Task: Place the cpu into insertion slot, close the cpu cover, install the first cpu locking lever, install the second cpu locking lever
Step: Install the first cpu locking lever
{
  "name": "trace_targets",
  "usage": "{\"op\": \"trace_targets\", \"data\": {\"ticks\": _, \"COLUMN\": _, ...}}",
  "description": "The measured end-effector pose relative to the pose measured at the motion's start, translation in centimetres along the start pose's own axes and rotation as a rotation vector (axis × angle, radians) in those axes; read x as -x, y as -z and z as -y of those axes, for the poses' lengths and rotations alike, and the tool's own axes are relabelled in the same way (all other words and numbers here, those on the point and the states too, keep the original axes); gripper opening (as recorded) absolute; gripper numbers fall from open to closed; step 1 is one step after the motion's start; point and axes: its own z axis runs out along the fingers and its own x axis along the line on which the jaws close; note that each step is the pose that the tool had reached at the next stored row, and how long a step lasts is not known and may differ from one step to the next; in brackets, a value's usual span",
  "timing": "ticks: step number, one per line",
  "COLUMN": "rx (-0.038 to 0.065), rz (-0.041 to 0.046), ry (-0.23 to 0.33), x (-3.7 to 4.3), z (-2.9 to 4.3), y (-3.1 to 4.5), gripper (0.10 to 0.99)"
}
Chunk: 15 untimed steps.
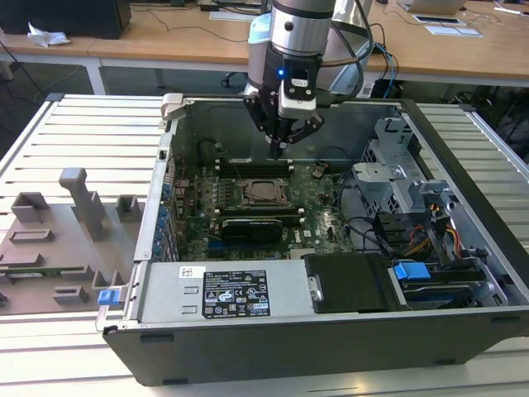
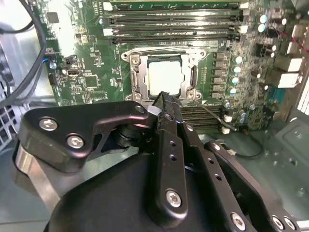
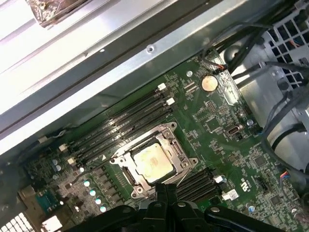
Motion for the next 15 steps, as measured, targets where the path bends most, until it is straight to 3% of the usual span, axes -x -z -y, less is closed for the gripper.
{"op": "trace_targets", "data": {"ticks": 4, "rx": -0.002, "rz": 0.0038, "ry": 0.058, "x": 0.00, "z": 0.00, "y": 0.00, "gripper": 0.106}}
{"op": "trace_targets", "data": {"ticks": 6, "rx": -0.004, "rz": 0.0075, "ry": 0.116, "x": 0.00, "z": 0.00, "y": 0.00, "gripper": 0.106}}
{"op": "trace_targets", "data": {"ticks": 15, "rx": -0.008, "rz": 0.0160, "ry": 0.245, "x": 0.00, "z": 0.00, "y": 0.00, "gripper": 0.106}}
